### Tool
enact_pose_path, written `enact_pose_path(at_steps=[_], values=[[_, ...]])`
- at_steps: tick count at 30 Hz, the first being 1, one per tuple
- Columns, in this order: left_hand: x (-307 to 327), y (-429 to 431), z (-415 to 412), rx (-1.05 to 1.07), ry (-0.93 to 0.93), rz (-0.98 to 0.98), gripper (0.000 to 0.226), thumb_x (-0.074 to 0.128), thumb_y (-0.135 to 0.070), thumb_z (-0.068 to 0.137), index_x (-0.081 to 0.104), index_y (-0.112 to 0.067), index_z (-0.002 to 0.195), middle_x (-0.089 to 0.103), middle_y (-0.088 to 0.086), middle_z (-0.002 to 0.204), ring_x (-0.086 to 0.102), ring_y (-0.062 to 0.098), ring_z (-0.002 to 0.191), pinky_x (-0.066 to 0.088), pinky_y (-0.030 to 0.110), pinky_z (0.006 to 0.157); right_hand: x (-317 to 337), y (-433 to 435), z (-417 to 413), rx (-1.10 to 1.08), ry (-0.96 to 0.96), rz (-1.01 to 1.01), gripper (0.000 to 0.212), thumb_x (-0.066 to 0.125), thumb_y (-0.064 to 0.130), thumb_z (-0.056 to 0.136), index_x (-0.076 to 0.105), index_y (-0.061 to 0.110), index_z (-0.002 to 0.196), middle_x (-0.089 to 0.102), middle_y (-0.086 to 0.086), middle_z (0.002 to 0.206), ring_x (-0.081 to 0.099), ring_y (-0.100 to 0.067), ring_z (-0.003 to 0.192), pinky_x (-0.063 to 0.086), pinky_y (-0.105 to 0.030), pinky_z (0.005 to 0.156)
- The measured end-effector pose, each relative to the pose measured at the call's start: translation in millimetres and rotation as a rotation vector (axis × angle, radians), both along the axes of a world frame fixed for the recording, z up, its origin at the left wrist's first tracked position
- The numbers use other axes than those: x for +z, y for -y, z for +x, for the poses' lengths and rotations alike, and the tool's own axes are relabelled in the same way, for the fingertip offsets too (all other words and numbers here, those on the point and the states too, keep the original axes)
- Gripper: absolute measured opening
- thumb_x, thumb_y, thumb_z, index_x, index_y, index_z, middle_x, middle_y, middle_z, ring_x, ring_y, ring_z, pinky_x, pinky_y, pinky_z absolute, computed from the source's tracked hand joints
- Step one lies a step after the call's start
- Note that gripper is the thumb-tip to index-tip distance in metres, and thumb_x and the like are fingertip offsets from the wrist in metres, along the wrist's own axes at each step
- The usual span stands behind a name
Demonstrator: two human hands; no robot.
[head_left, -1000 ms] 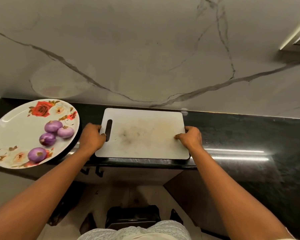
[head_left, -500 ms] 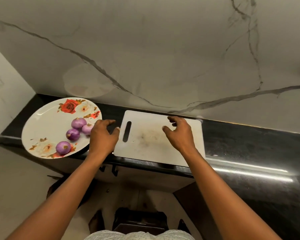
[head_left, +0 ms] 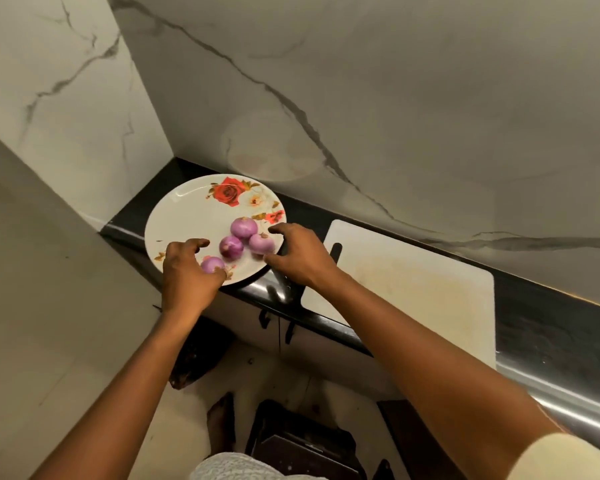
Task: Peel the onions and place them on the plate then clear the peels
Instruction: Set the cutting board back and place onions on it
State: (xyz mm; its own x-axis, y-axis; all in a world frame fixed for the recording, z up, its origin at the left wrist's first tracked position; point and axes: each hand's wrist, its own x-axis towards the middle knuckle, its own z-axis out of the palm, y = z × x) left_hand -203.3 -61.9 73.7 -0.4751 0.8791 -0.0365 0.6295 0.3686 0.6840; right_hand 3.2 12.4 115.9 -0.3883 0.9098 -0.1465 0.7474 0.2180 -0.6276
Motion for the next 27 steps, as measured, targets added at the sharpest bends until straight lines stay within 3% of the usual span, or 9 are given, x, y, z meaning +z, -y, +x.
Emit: enact_pose_path(at_steps=[3, 6, 9, 13, 19, 21, 23, 25, 27], values=[[-11, 0, -11, -0.032, -0.028, -0.039, 0.065, 0.094, -0.018, 0.072, 0.065, -0.014, 0.13, 0.054, 0.014, 0.136, 0.057, 0.037, 0.123, 0.055, 0.048, 0.101, -17, -8, -25, 0.01, 0.081, 0.012, 0.042, 0.074, 0.036, 0.081, 0.066, 0.021, 0.119, 0.072, -0.004, 0.116, 0.066, -0.027, 0.103, 0.061, -0.045, 0.084], [-17, 0, -14, -0.039, -0.053, -0.042, 0.059, 0.095, -0.02, 0.072, 0.069, -0.013, 0.125, 0.059, 0.014, 0.13, 0.061, 0.037, 0.117, 0.056, 0.047, 0.099, -26, -12, -40, 0.004, 0.137, 0.034, 0.036, 0.074, 0.037, 0.082, 0.062, 0.021, 0.112, 0.069, -0.005, 0.108, 0.062, -0.029, 0.102, 0.059, -0.046, 0.082], [-19, -2, -16, -0.056, -0.051, -0.016, 0.055, 0.093, -0.022, 0.074, 0.071, -0.014, 0.125, 0.066, 0.011, 0.122, 0.067, 0.033, 0.104, 0.059, 0.046, 0.093, -33, -13, -45, 0.007, 0.148, 0.072, 0.034, 0.069, 0.035, 0.09, 0.062, 0.021, 0.121, 0.07, -0.008, 0.114, 0.06, -0.03, 0.106, 0.058, -0.047, 0.088], [-15, 0, -14, -0.055, -0.026, 0.011, 0.054, 0.094, -0.023, 0.076, 0.072, -0.012, 0.125, 0.073, 0.01, 0.118, 0.07, 0.031, 0.1, 0.059, 0.045, 0.093, -32, -11, -40, -0.057, 0.049, 0.084, 0.035, 0.069, 0.034, 0.088, 0.063, 0.023, 0.121, 0.073, -0.005, 0.111, 0.066, -0.03, 0.101, 0.059, -0.047, 0.084], [12, 9, 16, -0.123, 0.078, 0.119, 0.04, 0.087, -0.026, 0.086, 0.073, -0.023, 0.124, 0.07, 0.003, 0.115, 0.071, 0.021, 0.092, 0.053, 0.028, 0.081, -9, -10, 2, -0.17, -0.075, 0.116, 0.057, 0.078, 0.036, 0.087, 0.059, 0.025, 0.14, 0.073, 0.0, 0.126, 0.069, -0.024, 0.109, 0.06, -0.043, 0.088], [23, 7, 36, -0.17, 0.121, 0.157, 0.039, 0.085, -0.025, 0.087, 0.074, -0.024, 0.125, 0.07, 0.001, 0.114, 0.071, 0.018, 0.094, 0.054, 0.028, 0.084, -5, -8, 28, -0.212, -0.097, 0.109, 0.06, 0.08, 0.036, 0.087, 0.057, 0.026, 0.142, 0.072, -0.001, 0.127, 0.07, -0.024, 0.104, 0.063, -0.046, 0.083], [30, 1, 60, -0.219, 0.147, 0.165, 0.038, 0.085, -0.025, 0.087, 0.075, -0.024, 0.123, 0.072, -0.002, 0.109, 0.07, 0.014, 0.093, 0.054, 0.026, 0.085, -5, -4, 57, -0.253, -0.099, 0.11, 0.06, 0.081, 0.035, 0.088, 0.056, 0.025, 0.142, 0.069, 0.0, 0.127, 0.07, -0.019, 0.094, 0.063, -0.034, 0.071], [29, -9, 81, -0.266, 0.19, 0.147, 0.036, 0.086, -0.025, 0.087, 0.075, -0.024, 0.121, 0.074, -0.005, 0.105, 0.07, 0.007, 0.092, 0.054, 0.02, 0.081, -6, 0, 83, -0.295, -0.098, 0.112, 0.059, 0.083, 0.033, 0.088, 0.059, 0.023, 0.141, 0.069, 0.0, 0.129, 0.069, -0.018, 0.101, 0.058, -0.027, 0.078], [26, -20, 107, -0.312, 0.253, 0.115, 0.04, 0.087, -0.026, 0.085, 0.075, -0.024, 0.123, 0.074, -0.008, 0.106, 0.069, 0.002, 0.094, 0.055, 0.018, 0.081, -8, 6, 110, -0.351, -0.091, 0.109, 0.059, 0.085, 0.032, 0.086, 0.062, 0.021, 0.139, 0.07, -0.002, 0.132, 0.068, -0.022, 0.113, 0.057, -0.033, 0.09]])
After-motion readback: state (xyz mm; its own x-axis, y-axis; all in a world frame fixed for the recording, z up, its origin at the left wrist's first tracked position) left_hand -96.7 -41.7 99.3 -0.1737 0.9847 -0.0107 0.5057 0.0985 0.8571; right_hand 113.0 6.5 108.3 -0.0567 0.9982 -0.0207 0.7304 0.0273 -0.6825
